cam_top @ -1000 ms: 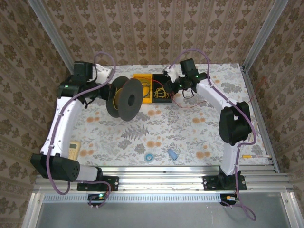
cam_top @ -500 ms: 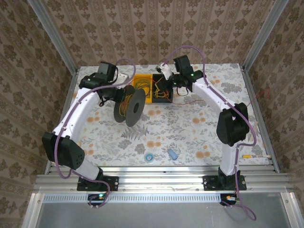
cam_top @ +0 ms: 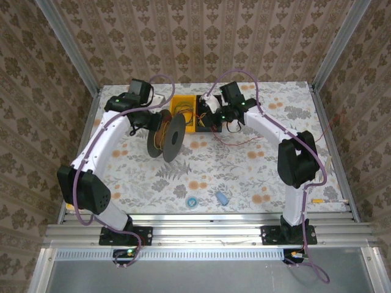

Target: Wrap the cables

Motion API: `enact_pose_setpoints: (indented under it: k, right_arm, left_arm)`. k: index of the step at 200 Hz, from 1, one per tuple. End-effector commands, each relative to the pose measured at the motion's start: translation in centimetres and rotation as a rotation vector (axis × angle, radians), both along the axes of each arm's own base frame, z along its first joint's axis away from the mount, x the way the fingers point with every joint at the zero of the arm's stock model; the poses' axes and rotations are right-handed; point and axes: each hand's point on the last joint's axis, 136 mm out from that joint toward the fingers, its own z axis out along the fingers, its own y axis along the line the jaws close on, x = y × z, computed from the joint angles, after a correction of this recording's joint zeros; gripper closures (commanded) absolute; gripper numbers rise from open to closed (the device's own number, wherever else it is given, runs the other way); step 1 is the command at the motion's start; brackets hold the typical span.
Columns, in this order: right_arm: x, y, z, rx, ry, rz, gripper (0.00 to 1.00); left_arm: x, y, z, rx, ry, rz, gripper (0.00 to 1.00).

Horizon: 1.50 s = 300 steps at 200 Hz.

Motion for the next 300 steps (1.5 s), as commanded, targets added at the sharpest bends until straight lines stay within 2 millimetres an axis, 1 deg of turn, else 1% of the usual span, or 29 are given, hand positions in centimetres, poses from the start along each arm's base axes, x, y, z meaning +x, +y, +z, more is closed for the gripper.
enact_pose_setpoints:
  k: [1, 19, 46, 72, 95, 120, 147, 167, 199, 202, 215, 237, 258, 280, 300]
  right_arm:
    - [0.0, 0.6, -1.4, -0.005, 0.018, -0.008, 1.00]
    - [0.1, 0.8, -1.7, -0.007, 0.024, -0.006, 1.00]
    - [0.3, 1.0, -1.7, -0.004, 0.022, -0.002, 1.00]
    - [0.3, 1.2, -1.9, -0.006, 0.027, 0.000, 1.00]
    - [0.3, 1.4, -1.8, -0.005, 0.023, 0.005, 1.00]
    - [0.3, 1.4, -1.9, -0.006, 0.026, 0.006, 1.00]
    - [0.2, 1.5, -1.9, -0.007, 0.026, 0.007, 1.00]
    - [0.3, 1.6, -1.6, 0.003, 0.020, 0.008, 1.00]
    - [0.2, 2.5, -0.3, 0.063, 0.015, 0.033, 1.00]
    - [0.4, 2.6, 0.1, 0.071, 0.010, 0.034, 1.00]
    - [0.3, 2.9, 0.3, 0.088, 0.015, 0.044, 1.00]
    - [0.3, 3.1, 1.0, 0.104, 0.006, 0.054, 1.00]
    - [0.3, 3.3, 1.2, 0.111, 0.004, 0.063, 1.00]
    - [0.2, 3.3, 1.3, 0.111, 0.005, 0.066, 1.00]
    - [0.0, 3.3, 0.7, 0.099, 0.011, 0.070, 1.00]
  left_arm:
    - [1.6, -0.6, 0.6, -0.046, -0.044, 0.043, 1.00]
    - [1.6, -0.5, 0.1, -0.036, -0.034, 0.054, 1.00]
    - [1.5, -0.6, -0.8, -0.028, -0.017, 0.057, 1.00]
    - [1.4, -0.7, -1.5, -0.020, -0.003, 0.060, 0.95]
    - [1.5, -0.7, -1.5, -0.016, -0.004, 0.065, 0.84]
    - [1.6, -0.5, -1.3, -0.008, -0.009, 0.071, 0.78]
    - [1.6, -0.5, -1.0, -0.011, -0.014, 0.071, 0.77]
    - [1.5, -0.6, -1.2, -0.012, -0.007, 0.072, 0.76]
    - [1.3, -0.5, -2.1, 0.004, 0.013, 0.070, 0.75]
    - [1.2, -0.4, -2.2, 0.008, 0.015, 0.071, 0.74]
    - [1.2, -0.2, -2.4, 0.027, 0.015, 0.073, 0.71]
    - [1.2, 0.2, -2.5, 0.049, 0.013, 0.076, 0.62]
    - [1.3, 0.1, -2.6, 0.049, 0.015, 0.070, 0.57]
    - [1.3, -0.3, -3.2, 0.033, 0.027, 0.062, 0.56]
    - [1.4, -0.6, -3.9, 0.029, 0.044, 0.056, 0.56]
